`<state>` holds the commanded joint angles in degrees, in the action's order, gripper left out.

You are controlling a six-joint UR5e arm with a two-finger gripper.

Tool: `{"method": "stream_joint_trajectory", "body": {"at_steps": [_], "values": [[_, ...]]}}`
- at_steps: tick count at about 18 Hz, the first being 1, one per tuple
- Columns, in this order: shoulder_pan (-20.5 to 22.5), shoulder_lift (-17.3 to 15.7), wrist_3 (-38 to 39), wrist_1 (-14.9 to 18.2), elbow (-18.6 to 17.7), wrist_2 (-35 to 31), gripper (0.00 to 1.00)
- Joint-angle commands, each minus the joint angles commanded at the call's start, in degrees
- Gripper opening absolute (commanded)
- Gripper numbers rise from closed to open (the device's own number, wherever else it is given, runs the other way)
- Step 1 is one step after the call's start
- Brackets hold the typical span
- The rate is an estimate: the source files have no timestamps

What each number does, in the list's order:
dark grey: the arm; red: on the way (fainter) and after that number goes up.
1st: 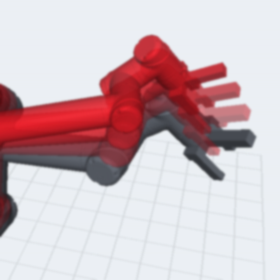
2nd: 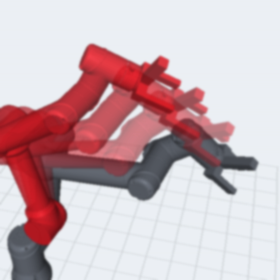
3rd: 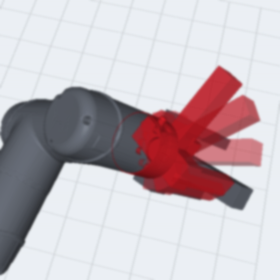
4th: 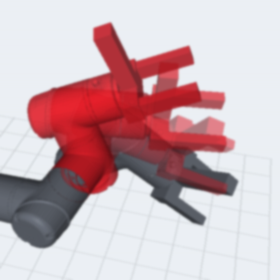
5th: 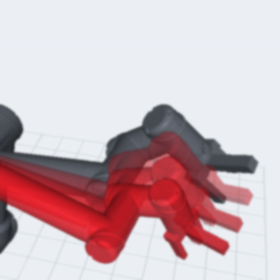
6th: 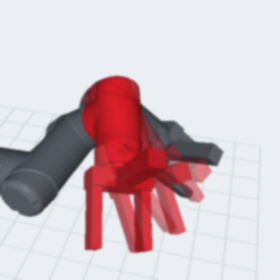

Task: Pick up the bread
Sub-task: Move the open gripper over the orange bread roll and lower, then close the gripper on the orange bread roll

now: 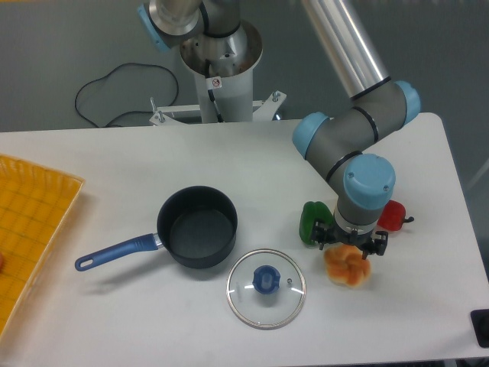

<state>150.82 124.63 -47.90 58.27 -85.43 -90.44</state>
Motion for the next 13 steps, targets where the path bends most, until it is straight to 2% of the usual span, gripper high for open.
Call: {"method": "stream_joint_trajectory", "body": {"at_steps": [9, 13], "values": [[-0.18, 0.79, -0.26, 0.00, -0.26, -0.09, 0.85], [-0.18, 0.97, -0.26, 0.09, -0.44, -0.09, 0.76]]}}
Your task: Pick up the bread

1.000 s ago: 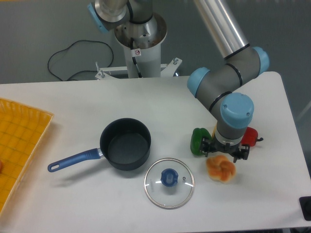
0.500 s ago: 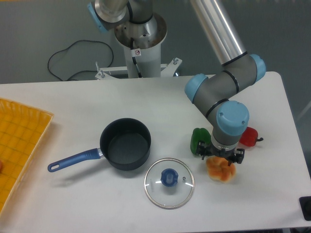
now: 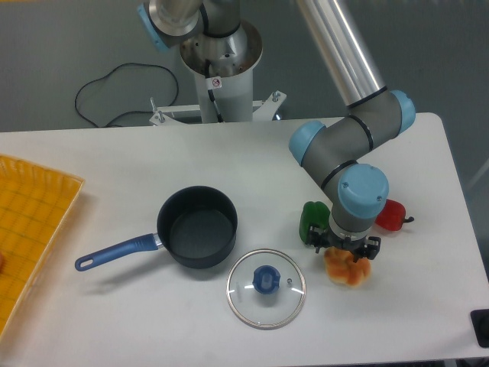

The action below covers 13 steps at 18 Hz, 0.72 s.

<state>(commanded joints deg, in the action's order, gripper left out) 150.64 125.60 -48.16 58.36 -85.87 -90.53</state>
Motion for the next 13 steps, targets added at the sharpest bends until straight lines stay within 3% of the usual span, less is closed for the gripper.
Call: {"method": "stream_joint_trajectory", "body": {"at_steps": [9, 13], "values": [[-0.09, 0.00, 0.26, 0.00, 0.00, 0.00, 0.62], [-0.26, 0.00, 1.49, 0.00, 0.00, 0.09, 0.47]]}}
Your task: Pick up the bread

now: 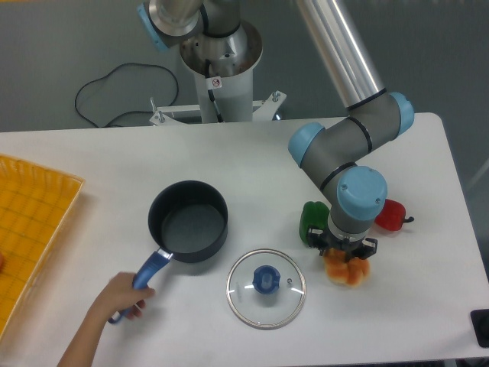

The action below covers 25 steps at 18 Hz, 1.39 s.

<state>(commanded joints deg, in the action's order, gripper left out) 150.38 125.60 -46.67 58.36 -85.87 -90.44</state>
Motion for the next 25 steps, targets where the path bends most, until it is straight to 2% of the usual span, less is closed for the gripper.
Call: {"method": "stream_joint_trajectory", "body": {"at_steps": [5, 8, 15, 22, 25], "values": [[-0.09, 0.09, 0.18, 0.00, 0.00, 0.00, 0.33], [-0.09, 0.09, 1.76, 0.00, 0.00, -0.09, 0.21], [-0.18, -1.14, 1.76, 0.00, 0.00, 0.26, 0.19], [0.26, -5.00, 1.41, 0.79, 0.09, 1.93, 0.19], [0.44, -7.46, 0.10, 3.15, 0.09, 2.02, 0.19]]}}
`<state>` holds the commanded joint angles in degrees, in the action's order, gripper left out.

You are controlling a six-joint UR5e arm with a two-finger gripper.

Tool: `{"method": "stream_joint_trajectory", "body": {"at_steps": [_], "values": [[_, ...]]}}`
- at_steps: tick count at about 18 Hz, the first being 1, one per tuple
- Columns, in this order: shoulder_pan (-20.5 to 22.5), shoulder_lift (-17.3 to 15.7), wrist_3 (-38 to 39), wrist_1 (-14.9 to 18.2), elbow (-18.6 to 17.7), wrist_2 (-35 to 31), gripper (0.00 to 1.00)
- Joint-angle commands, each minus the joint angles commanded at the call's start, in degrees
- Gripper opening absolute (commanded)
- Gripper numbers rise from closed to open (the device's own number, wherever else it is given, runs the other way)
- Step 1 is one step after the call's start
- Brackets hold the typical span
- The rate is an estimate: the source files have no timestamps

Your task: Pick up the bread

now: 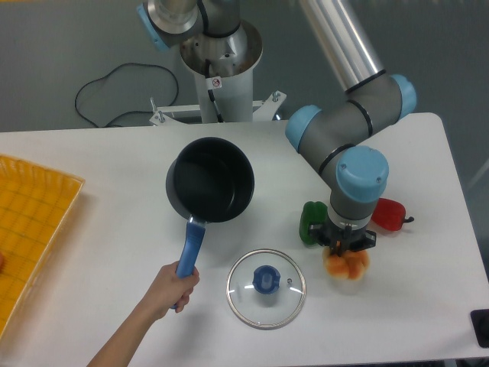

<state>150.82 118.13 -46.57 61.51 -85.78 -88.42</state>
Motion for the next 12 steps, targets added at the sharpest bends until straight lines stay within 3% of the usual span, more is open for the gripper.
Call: {"method": "stream_joint_trajectory", "body": {"at_steps": [7, 12], "values": [[2.20, -4.31, -15.11, 7.74, 0.17, -0.62, 0.19], [2.99, -5.02, -18.72, 8.62, 0.53, -0.62, 0.19]]}}
